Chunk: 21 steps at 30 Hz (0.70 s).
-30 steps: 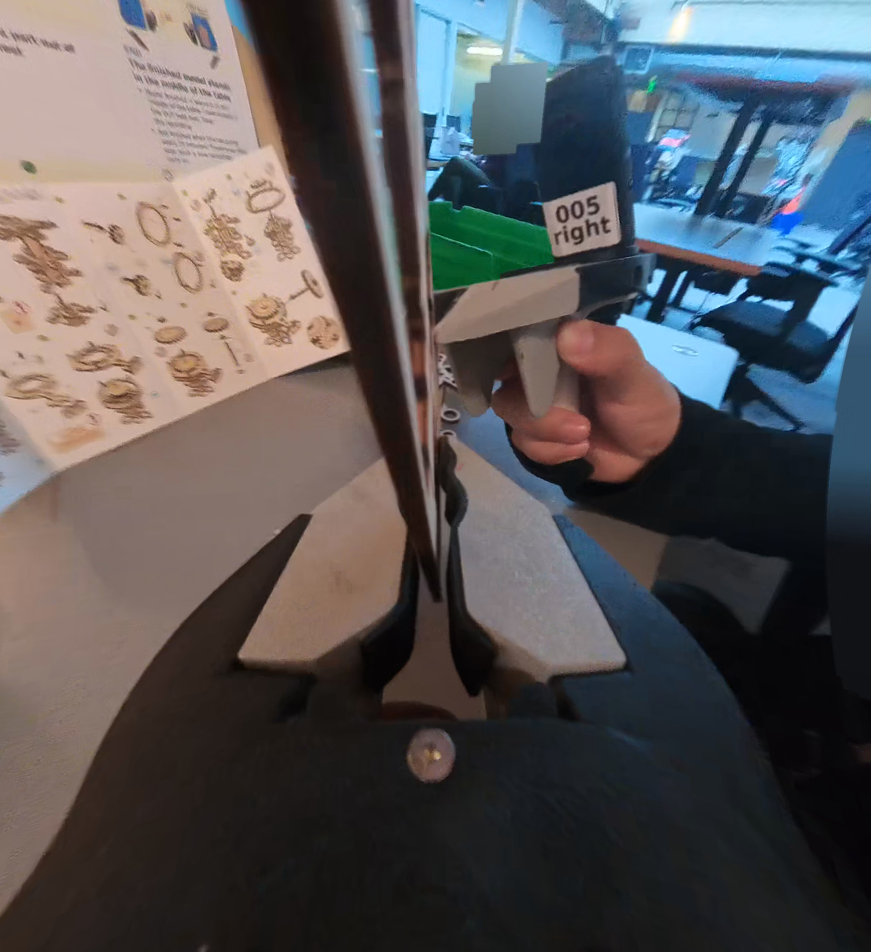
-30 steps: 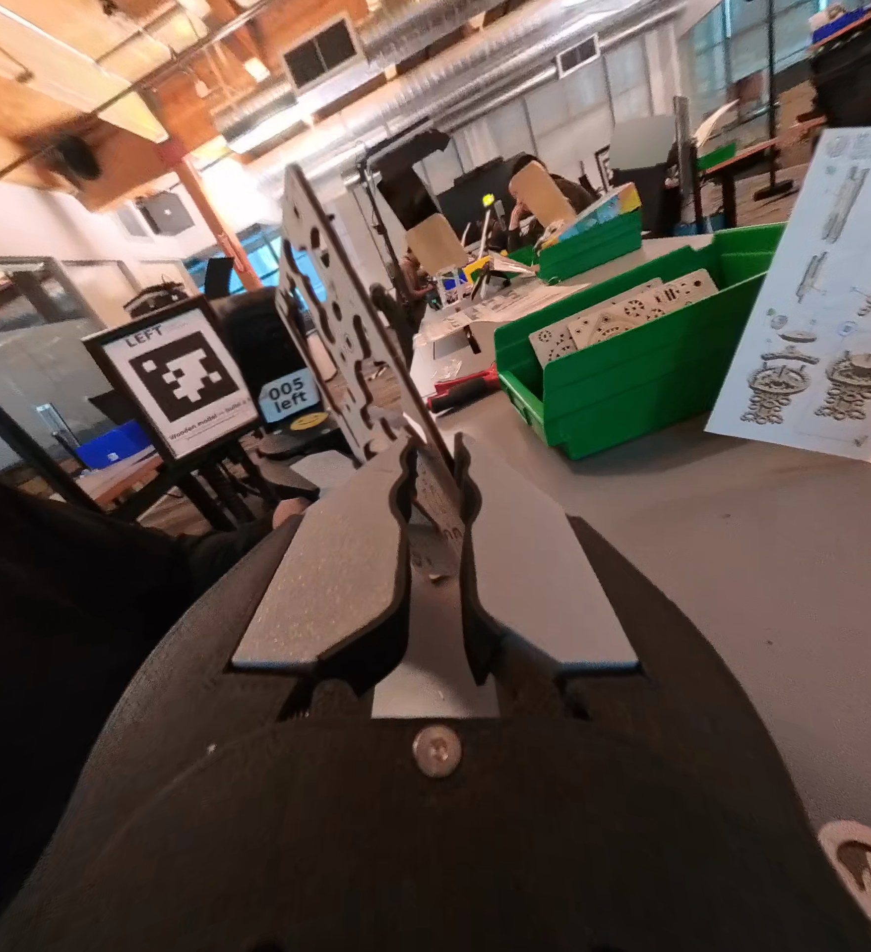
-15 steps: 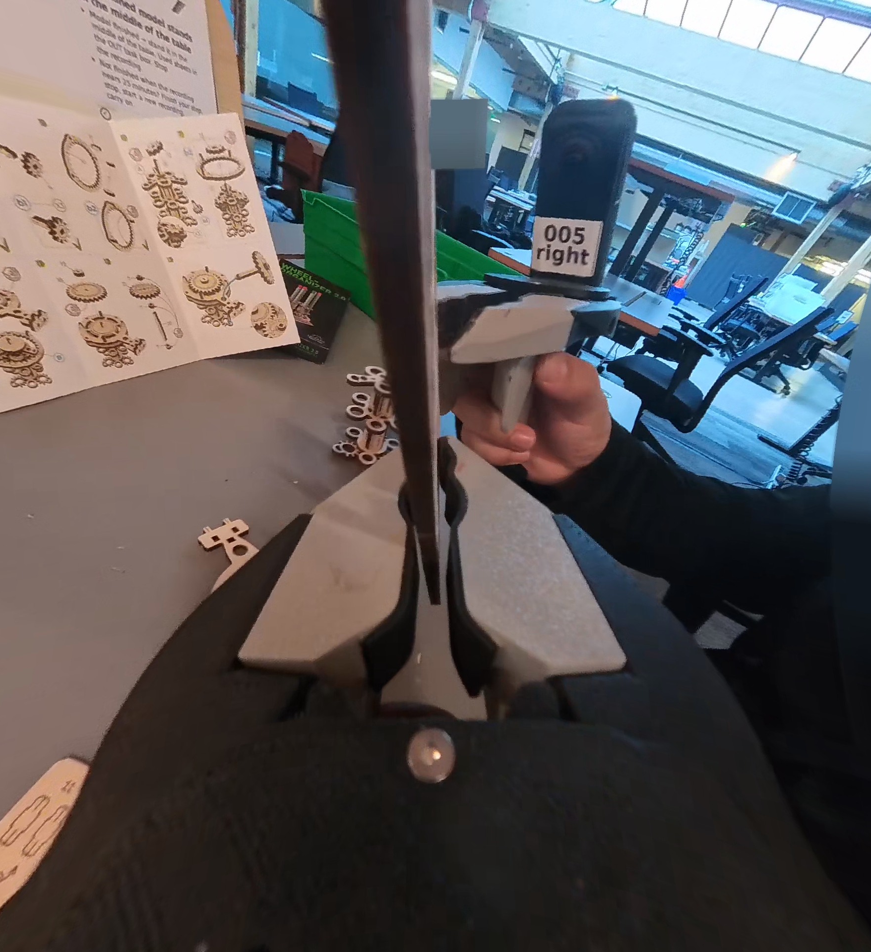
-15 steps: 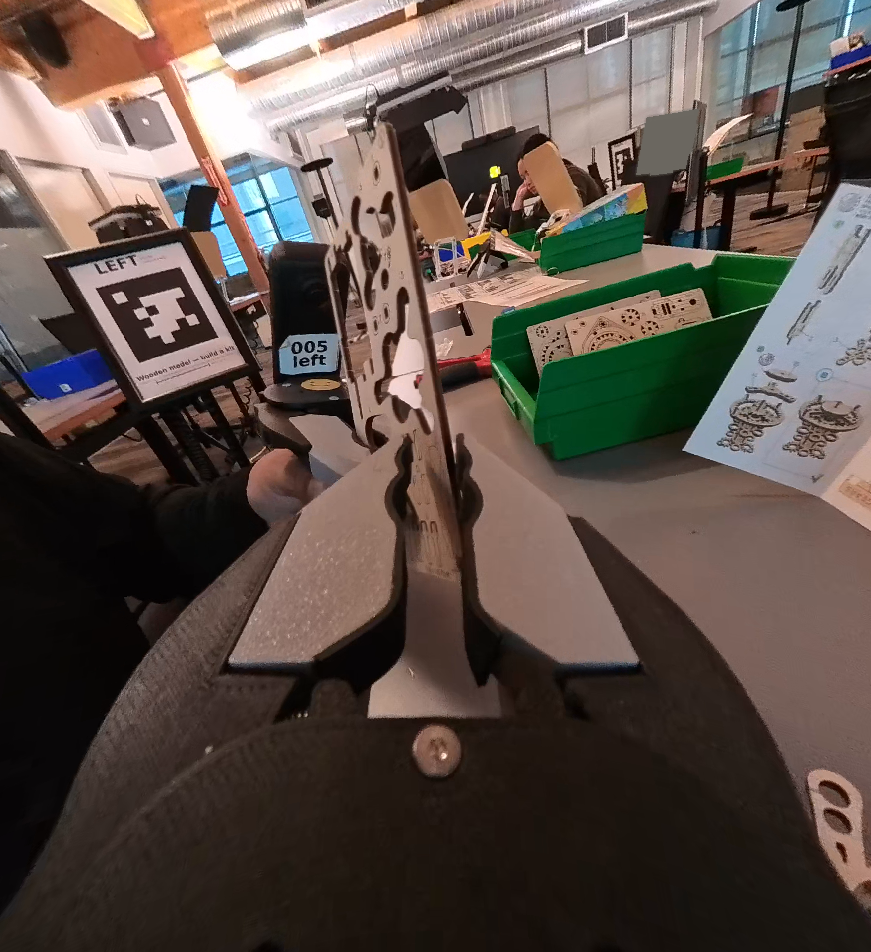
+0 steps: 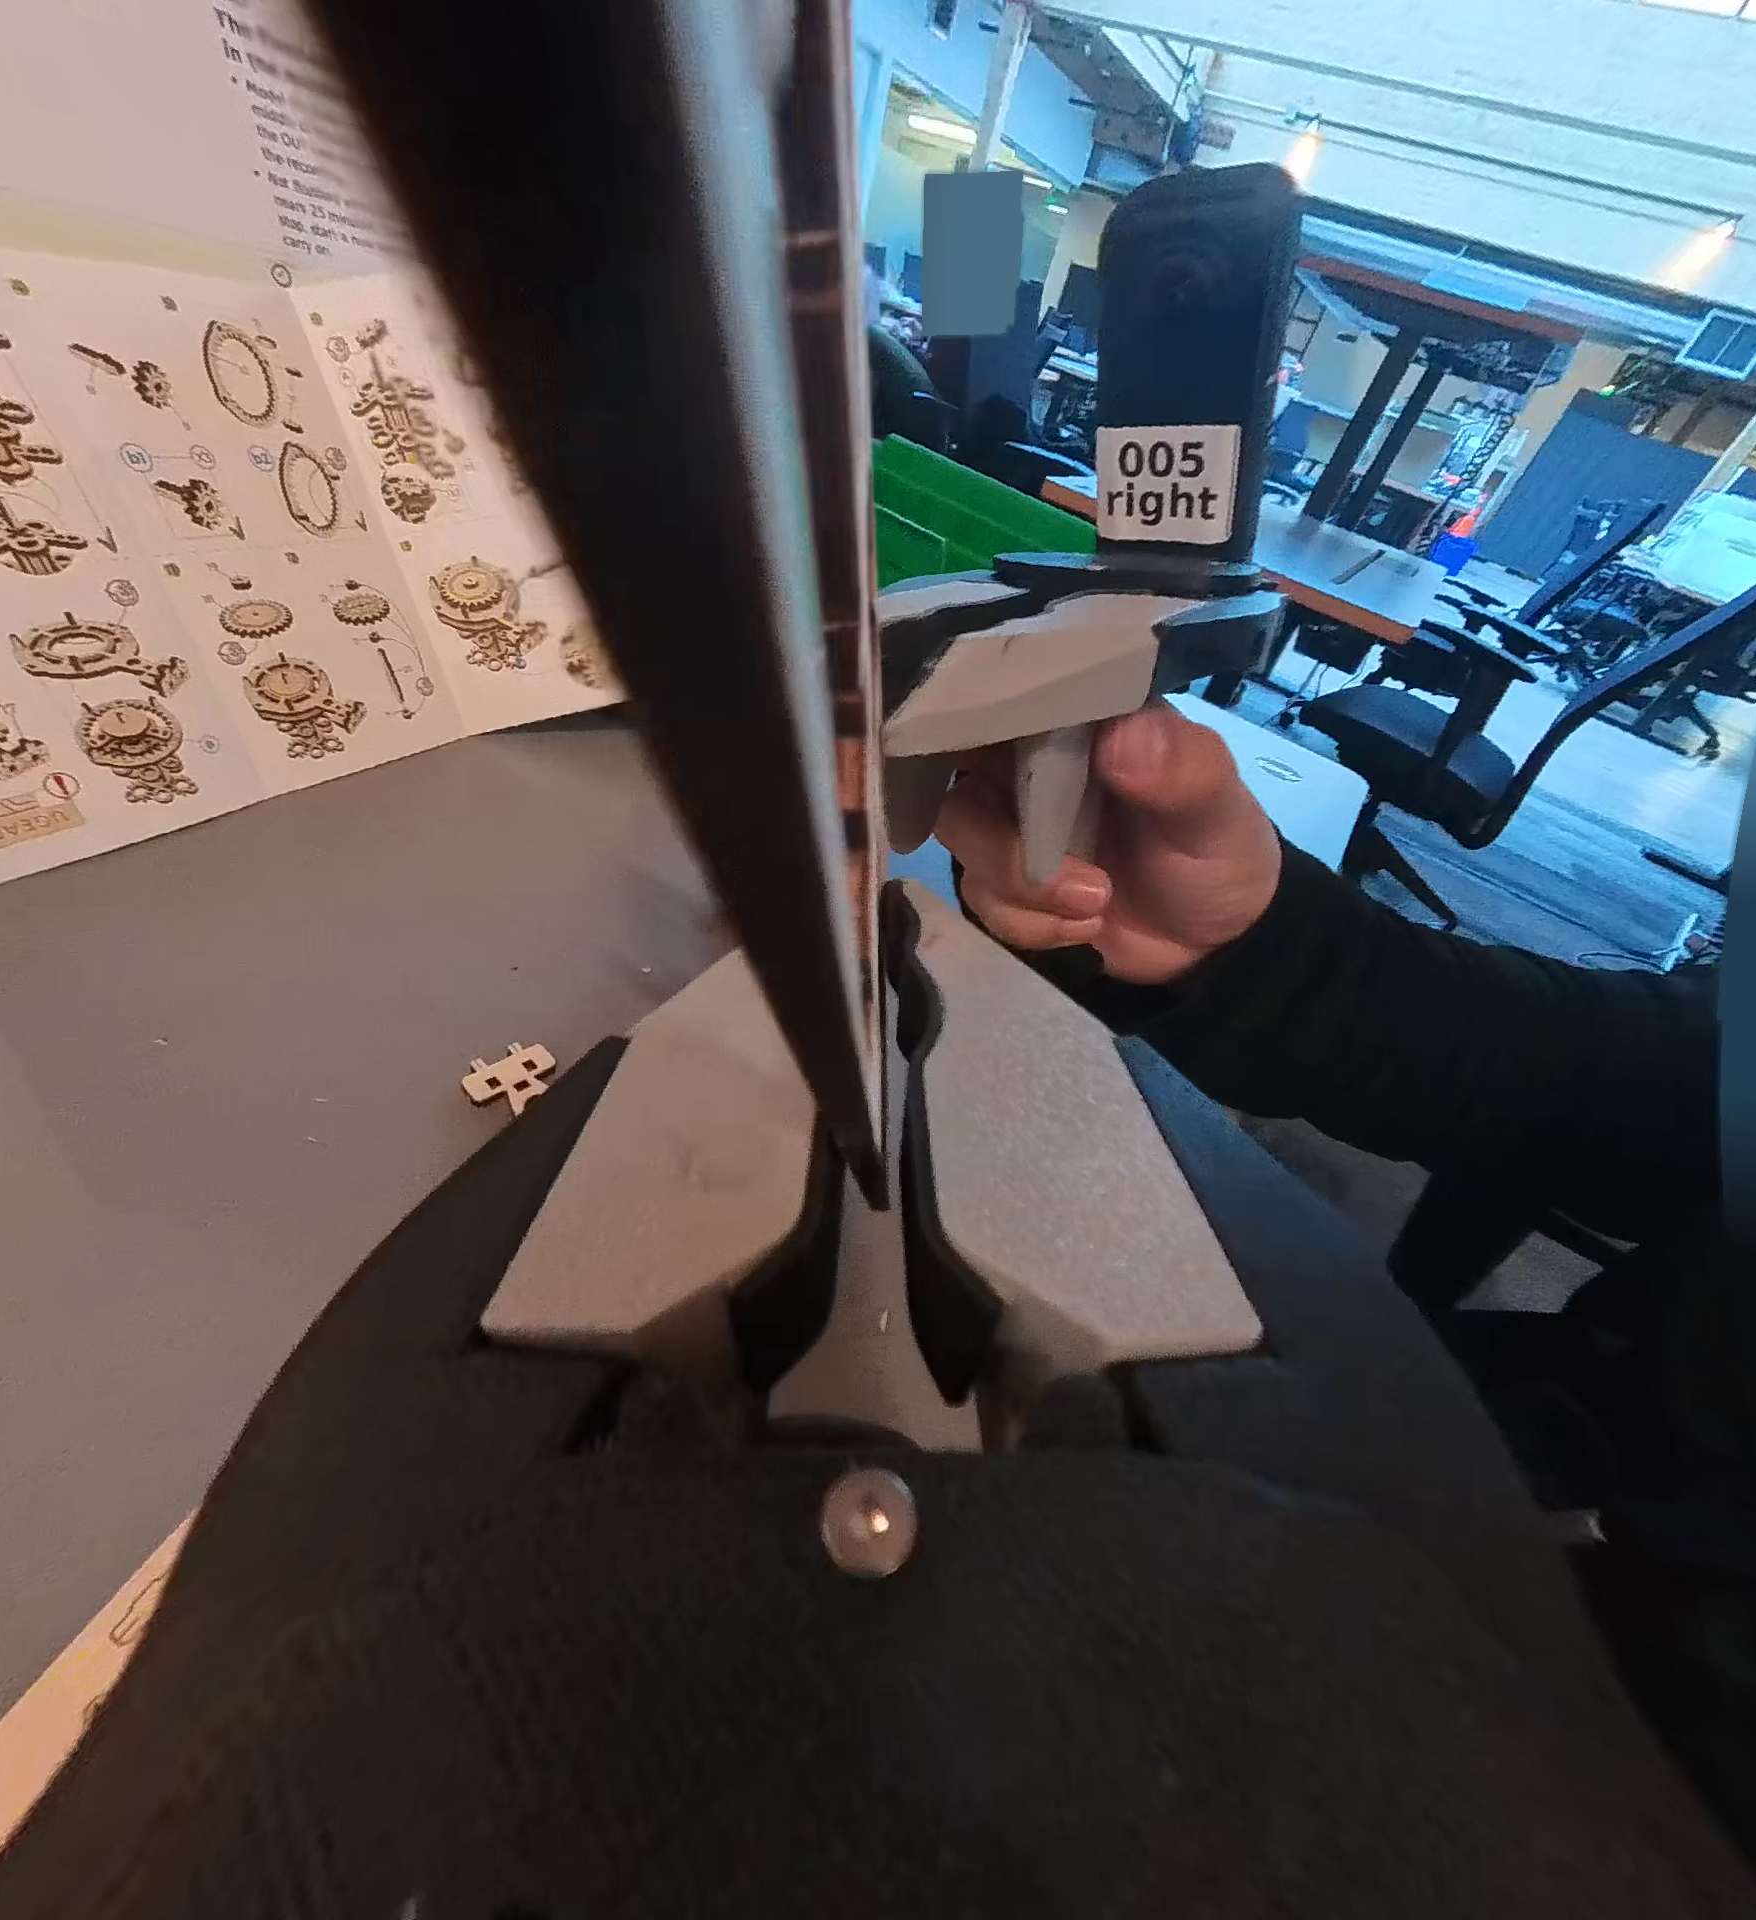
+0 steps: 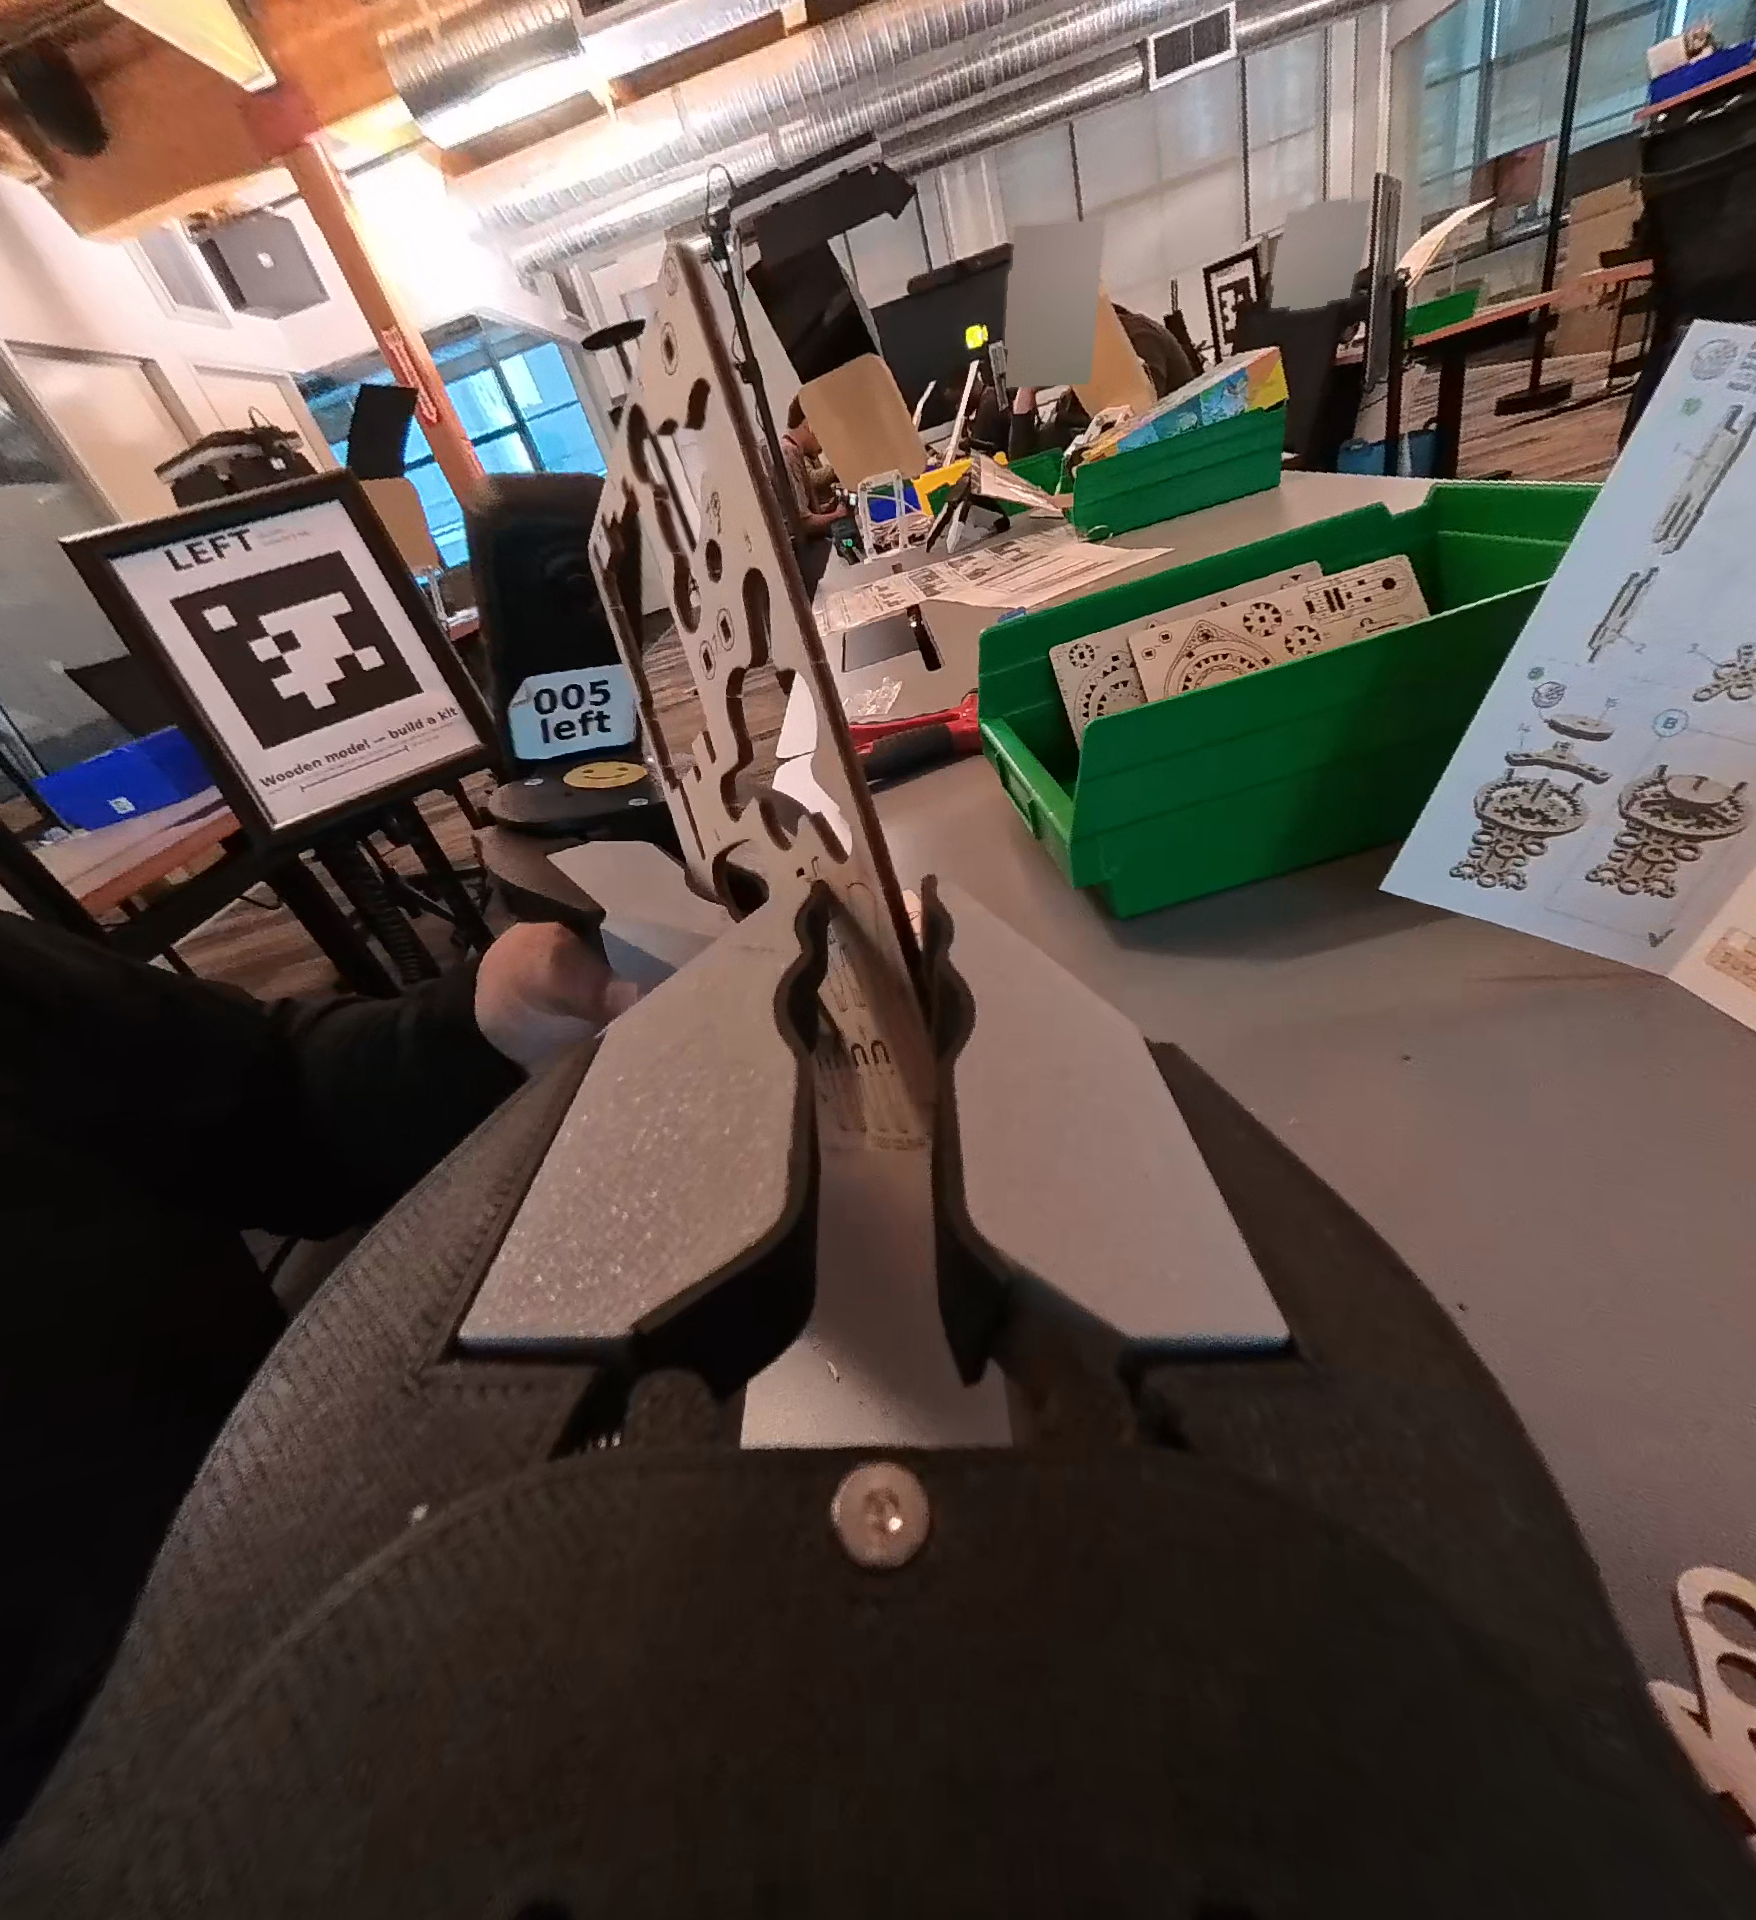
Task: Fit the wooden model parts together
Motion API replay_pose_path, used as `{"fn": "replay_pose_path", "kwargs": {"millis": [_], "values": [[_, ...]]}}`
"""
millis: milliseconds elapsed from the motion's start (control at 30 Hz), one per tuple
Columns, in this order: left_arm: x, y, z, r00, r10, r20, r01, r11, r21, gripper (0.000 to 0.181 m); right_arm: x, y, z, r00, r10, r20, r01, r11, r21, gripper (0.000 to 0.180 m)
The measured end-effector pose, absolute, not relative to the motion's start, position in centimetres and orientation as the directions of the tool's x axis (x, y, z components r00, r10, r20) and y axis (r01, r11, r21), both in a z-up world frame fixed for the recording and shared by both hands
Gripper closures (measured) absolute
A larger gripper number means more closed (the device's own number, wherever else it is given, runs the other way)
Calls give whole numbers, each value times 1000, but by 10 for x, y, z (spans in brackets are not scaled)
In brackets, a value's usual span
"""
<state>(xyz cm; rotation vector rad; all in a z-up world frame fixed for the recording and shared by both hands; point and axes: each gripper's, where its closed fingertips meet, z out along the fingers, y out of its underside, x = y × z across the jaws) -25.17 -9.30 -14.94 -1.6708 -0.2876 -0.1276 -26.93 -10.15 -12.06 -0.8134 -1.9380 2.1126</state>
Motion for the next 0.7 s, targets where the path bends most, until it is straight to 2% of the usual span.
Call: {"fn": "replay_pose_path", "kwargs": {"millis": [433,700], "values": [[-254,-91,-154,972,189,142,171,-144,-975,179,-272,-101,-121,-824,450,-345,284,-200,-938,163],[-247,-91,-153,973,170,153,179,-150,-972,178,-268,-100,-120,-843,462,-276,235,-144,-961,165]]}}
